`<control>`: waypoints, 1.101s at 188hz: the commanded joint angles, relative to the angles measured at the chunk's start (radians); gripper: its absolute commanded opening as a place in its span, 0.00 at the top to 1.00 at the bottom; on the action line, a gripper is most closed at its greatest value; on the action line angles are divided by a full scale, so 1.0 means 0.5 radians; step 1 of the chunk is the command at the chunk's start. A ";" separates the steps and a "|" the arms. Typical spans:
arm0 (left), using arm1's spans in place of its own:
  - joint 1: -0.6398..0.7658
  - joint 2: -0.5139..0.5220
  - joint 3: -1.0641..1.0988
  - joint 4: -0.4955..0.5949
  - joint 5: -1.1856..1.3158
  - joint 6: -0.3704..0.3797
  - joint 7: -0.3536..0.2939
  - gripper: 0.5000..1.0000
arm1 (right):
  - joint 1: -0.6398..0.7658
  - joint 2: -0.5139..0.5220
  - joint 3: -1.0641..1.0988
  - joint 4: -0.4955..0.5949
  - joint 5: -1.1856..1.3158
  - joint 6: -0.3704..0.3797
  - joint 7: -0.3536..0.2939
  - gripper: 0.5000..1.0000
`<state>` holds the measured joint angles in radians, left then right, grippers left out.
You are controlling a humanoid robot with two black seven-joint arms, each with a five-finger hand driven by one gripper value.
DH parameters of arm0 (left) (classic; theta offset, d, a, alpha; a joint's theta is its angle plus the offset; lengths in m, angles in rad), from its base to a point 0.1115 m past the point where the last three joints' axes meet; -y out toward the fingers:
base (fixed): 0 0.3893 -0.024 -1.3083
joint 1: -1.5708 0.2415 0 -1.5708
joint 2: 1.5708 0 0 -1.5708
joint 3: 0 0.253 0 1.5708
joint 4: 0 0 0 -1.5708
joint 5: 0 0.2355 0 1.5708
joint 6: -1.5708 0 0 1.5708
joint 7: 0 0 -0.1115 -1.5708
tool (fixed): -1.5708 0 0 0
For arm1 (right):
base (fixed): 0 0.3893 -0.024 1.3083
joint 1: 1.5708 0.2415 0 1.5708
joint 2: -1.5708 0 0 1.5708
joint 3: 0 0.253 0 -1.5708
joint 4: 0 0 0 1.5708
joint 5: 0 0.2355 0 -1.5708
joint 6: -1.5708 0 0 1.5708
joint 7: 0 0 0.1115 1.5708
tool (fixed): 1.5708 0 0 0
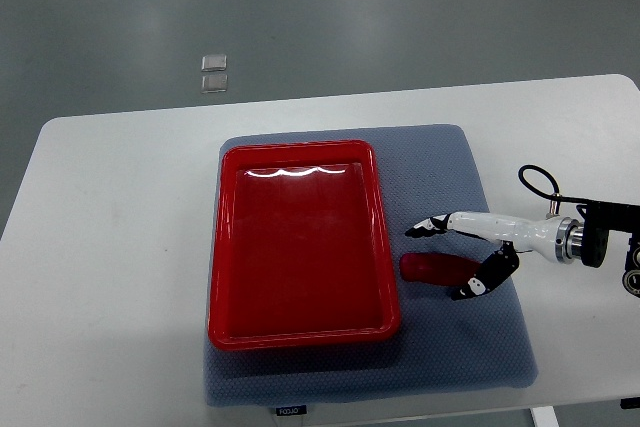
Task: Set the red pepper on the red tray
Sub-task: 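Close the right hand fingers around the red pepper and lift it, then carry the pepper over the red tray and open the right hand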
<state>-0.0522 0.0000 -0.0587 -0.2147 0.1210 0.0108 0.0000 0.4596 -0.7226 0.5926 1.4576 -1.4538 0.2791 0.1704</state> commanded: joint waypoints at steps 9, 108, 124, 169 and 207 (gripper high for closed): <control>0.000 0.000 0.001 0.000 0.000 0.000 0.000 0.00 | -0.011 0.025 -0.007 -0.031 -0.044 -0.012 0.000 0.26; 0.000 0.000 -0.002 0.000 0.000 0.000 0.000 0.00 | 0.035 0.006 -0.019 -0.080 -0.127 -0.104 0.009 1.00; 0.000 0.000 0.001 0.000 0.000 0.000 0.000 0.00 | 0.133 -0.076 -0.013 -0.077 -0.099 -0.098 0.012 1.00; 0.000 0.000 -0.002 0.000 0.000 0.000 0.000 0.00 | 0.351 -0.181 -0.001 -0.059 -0.028 -0.073 0.015 1.00; 0.000 0.000 0.001 0.000 0.000 0.000 0.000 0.00 | 0.418 -0.132 -0.007 -0.062 -0.028 -0.043 0.009 1.00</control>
<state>-0.0522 0.0000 -0.0592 -0.2147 0.1213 0.0108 0.0000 0.6528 -0.8024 0.5922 1.4276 -1.4682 0.2536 0.1780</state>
